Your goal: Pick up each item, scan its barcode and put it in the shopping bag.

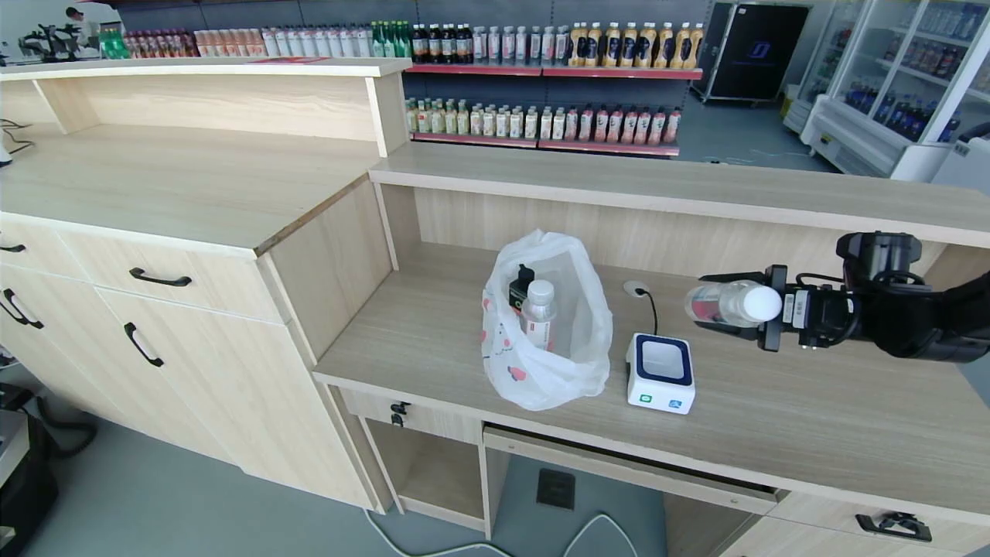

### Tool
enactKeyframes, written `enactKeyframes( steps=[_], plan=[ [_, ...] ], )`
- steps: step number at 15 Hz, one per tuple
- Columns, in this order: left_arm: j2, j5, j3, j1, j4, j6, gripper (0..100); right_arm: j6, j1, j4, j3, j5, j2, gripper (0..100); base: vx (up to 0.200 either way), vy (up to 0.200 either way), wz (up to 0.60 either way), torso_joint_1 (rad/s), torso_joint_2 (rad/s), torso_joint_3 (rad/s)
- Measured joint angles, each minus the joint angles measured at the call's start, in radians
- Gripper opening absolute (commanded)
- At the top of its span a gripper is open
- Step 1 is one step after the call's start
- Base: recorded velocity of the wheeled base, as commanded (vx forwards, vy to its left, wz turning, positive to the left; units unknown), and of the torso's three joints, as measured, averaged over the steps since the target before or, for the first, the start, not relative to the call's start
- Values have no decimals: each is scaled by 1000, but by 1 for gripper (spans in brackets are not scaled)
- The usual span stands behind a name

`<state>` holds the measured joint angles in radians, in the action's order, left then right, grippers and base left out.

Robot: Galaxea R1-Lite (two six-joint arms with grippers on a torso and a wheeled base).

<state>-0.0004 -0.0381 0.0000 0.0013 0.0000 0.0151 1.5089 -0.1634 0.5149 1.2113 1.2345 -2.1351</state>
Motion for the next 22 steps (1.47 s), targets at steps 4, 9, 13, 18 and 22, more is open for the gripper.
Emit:
enactKeyframes(
  steps=[4,9,13,18,22],
  plan=[
    [0,0,0,0,0,0,100,29,36,50,-16,0,0,0,0,0,0,0,0,0],
    [0,0,0,0,0,0,100,90,49,71,-37,0,-10,0,0,0,0,0,0,0],
    [0,0,0,0,0,0,100,124,50,73,-39,0,-29,0,0,0,0,0,0,0],
    [0,0,0,0,0,0,100,135,52,107,-36,0,-60,0,0,0,0,0,0,0],
    [0,0,0,0,0,0,100,135,57,112,-35,0,-80,0,0,0,0,0,0,0]
  ],
)
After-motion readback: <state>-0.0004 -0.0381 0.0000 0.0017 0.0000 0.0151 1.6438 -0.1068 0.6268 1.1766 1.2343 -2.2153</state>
